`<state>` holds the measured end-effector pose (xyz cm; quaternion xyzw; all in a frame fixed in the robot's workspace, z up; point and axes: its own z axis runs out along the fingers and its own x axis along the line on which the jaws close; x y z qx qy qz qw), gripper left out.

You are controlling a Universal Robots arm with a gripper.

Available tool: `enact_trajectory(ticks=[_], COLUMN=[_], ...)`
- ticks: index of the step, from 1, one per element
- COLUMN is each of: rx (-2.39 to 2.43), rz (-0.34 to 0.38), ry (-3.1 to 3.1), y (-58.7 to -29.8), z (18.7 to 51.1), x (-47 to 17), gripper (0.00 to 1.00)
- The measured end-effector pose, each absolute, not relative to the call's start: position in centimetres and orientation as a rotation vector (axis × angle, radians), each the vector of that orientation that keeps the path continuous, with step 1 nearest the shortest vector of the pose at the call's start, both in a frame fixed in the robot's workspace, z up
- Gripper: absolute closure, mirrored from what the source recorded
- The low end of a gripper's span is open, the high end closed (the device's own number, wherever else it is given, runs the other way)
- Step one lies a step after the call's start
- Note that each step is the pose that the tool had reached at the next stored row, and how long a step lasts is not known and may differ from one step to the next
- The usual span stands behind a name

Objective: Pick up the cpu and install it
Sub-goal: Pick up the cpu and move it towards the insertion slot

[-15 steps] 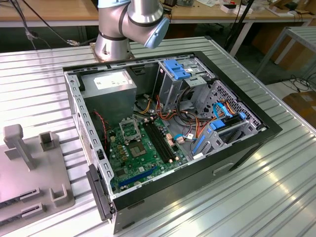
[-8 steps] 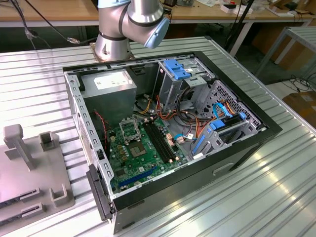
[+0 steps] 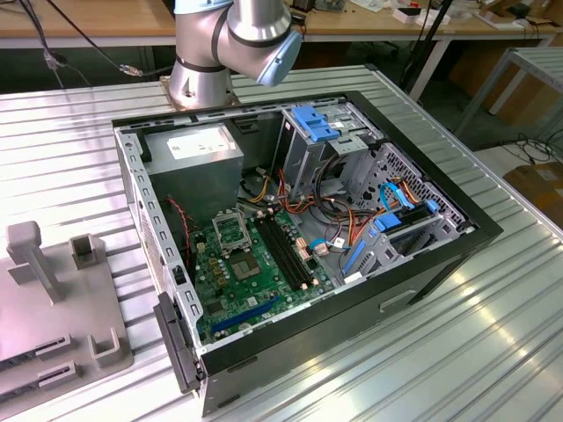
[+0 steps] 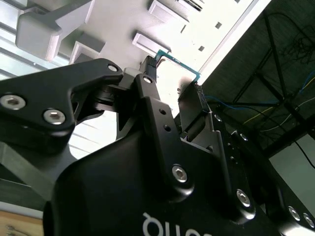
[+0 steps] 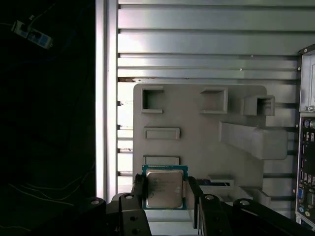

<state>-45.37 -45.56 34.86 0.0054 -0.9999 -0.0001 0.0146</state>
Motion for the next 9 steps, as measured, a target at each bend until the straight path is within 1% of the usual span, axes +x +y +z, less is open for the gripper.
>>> enact_trajectory(ticks=[9], rx=[0.017], rz=[0.0], ry=[-3.112], y=[-45.56], z=[34.89], x=[-45.22], gripper=[0.56])
